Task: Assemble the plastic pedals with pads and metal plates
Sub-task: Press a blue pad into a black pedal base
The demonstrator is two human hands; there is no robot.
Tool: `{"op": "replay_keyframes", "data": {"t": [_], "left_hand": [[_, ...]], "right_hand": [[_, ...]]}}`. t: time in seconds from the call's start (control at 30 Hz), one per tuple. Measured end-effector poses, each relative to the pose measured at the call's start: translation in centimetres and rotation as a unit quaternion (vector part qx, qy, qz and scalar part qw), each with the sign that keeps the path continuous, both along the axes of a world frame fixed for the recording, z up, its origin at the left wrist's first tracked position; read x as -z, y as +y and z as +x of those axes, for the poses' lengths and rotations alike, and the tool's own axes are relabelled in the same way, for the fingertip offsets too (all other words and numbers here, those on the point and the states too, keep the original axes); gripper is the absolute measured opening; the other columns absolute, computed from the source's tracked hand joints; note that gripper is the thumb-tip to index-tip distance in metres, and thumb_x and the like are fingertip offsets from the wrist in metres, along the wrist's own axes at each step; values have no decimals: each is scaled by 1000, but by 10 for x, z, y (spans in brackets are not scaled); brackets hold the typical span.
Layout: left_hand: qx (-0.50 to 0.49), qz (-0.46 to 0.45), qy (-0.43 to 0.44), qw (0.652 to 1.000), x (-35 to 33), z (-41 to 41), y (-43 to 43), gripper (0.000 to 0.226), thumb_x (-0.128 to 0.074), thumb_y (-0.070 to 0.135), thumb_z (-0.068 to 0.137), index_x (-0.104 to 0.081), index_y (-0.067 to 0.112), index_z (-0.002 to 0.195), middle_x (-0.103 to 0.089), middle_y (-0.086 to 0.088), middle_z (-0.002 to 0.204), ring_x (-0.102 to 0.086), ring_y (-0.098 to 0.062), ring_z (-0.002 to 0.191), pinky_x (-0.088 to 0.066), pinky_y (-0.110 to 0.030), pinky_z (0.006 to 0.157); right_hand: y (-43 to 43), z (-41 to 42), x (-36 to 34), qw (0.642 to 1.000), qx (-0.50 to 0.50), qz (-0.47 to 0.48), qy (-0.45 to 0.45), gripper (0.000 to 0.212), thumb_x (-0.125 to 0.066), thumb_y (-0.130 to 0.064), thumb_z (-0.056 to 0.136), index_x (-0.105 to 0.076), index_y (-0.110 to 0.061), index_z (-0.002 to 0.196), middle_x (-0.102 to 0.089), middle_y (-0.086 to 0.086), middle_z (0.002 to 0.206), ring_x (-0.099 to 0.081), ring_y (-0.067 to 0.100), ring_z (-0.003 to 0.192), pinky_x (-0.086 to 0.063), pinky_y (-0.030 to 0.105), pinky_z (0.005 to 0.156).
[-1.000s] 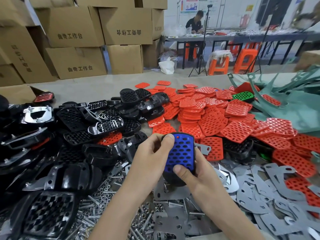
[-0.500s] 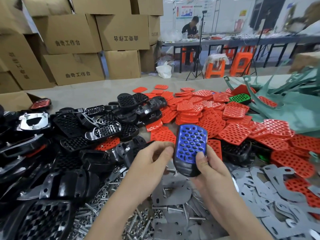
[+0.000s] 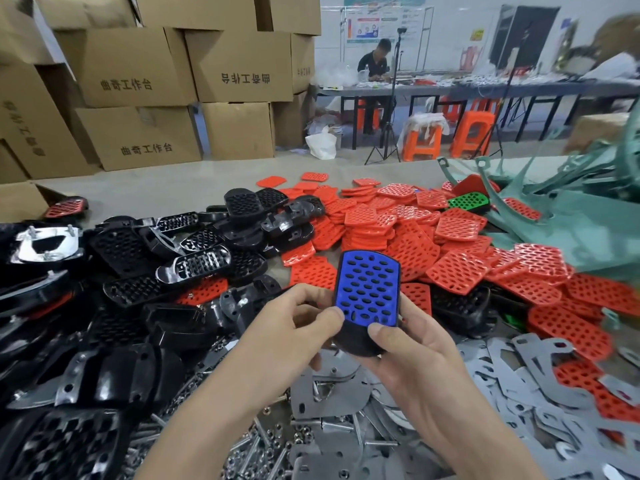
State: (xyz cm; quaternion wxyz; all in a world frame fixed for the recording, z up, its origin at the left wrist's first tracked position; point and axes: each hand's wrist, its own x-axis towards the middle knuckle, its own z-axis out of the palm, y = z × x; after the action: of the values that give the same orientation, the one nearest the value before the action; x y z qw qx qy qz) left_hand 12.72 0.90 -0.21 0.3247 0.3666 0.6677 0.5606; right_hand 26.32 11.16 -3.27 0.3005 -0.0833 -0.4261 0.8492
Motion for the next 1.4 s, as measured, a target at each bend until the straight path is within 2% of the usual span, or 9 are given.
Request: {"op": "replay_keyframes", "data": {"t": [0.23, 0.57, 0.67, 0.77, 0.83, 0.93, 1.13, 1.27, 1.4], "left_hand": [[3, 1, -27, 1000, 1, 3, 0, 7, -61, 18, 96, -67, 14, 98, -74, -8, 93, -62, -11, 71, -53, -28, 71], [-57, -52, 65, 995, -8, -6, -8, 12, -58, 32, 99, -66, 28, 106, -74, 6, 91, -70, -5, 81, -61, -32, 77], [-72, -172, 254, 949, -21, -22, -27, 12, -53, 42, 99, -62, 35, 97, -69, 14, 91, -66, -5, 81, -57, -34, 79], [-58, -248, 318, 913, -30, -20, -46, 14, -54, 44, 99, -63, 36, 92, -67, 16, 87, -63, -3, 70, -52, -26, 64], [-52, -282, 353, 890, -26, -10, -58, 10, -55, 42, 99, -62, 37, 95, -66, 17, 92, -63, -2, 79, -54, -27, 72], [-48, -285, 433, 854, -5, 10, -69, 10, -50, 40, 101, -54, 37, 110, -59, 19, 108, -61, -8, 100, -51, -35, 88], [-65, -283, 557, 778, 41, 24, -70, 35, -59, 17, 98, -44, 33, 125, -49, 13, 120, -47, -14, 114, -52, -32, 79], [-75, -276, 590, 755, 43, 26, -64, 39, -62, 15, 95, -43, 29, 126, -53, 9, 120, -48, -15, 115, -40, -28, 69], [-74, -254, 600, 755, 45, 26, -63, 38, -55, 12, 98, -44, 24, 132, -49, 5, 121, -46, -16, 117, -45, -29, 81]], "right_hand": [[0, 0, -1, 1000, -3, -5, -10, 49, -54, 3, 84, -64, -2, 131, -68, 27, 126, -70, 34, 113, -60, 41, 91], [3, -5, 1, 996, 81, -41, -16, 46, -40, 16, 95, -62, -6, 129, -73, 17, 121, -72, 29, 111, -62, 39, 89], [5, -5, -1, 990, 119, -78, -5, 43, -50, 12, 93, -62, -9, 128, -73, 15, 123, -70, 32, 117, -57, 45, 97], [1, -4, -4, 990, 120, -76, -3, 51, -64, 2, 80, -62, -13, 128, -74, 12, 121, -70, 35, 114, -58, 44, 97], [-4, -4, -5, 992, 106, -63, -1, 53, -66, 0, 78, -61, -13, 129, -73, 13, 119, -72, 34, 111, -62, 41, 88], [-11, -6, -2, 995, 85, -51, 7, 49, -61, 7, 88, -56, -11, 134, -73, 13, 110, -73, 35, 106, -63, 37, 81], [-20, -12, 3, 997, 75, -23, -14, 46, -52, 14, 97, -53, -10, 136, -72, 16, 113, -73, 42, 103, -63, 39, 86], [-21, -16, 4, 996, 85, -8, -22, 47, -51, 16, 96, -55, -12, 134, -74, 13, 108, -74, 41, 98, -63, 38, 83], [-23, -17, 7, 996, 78, 28, -43, 47, -52, 17, 95, -58, -15, 128, -75, 10, 105, -74, 42, 100, -63, 38, 84]]}}
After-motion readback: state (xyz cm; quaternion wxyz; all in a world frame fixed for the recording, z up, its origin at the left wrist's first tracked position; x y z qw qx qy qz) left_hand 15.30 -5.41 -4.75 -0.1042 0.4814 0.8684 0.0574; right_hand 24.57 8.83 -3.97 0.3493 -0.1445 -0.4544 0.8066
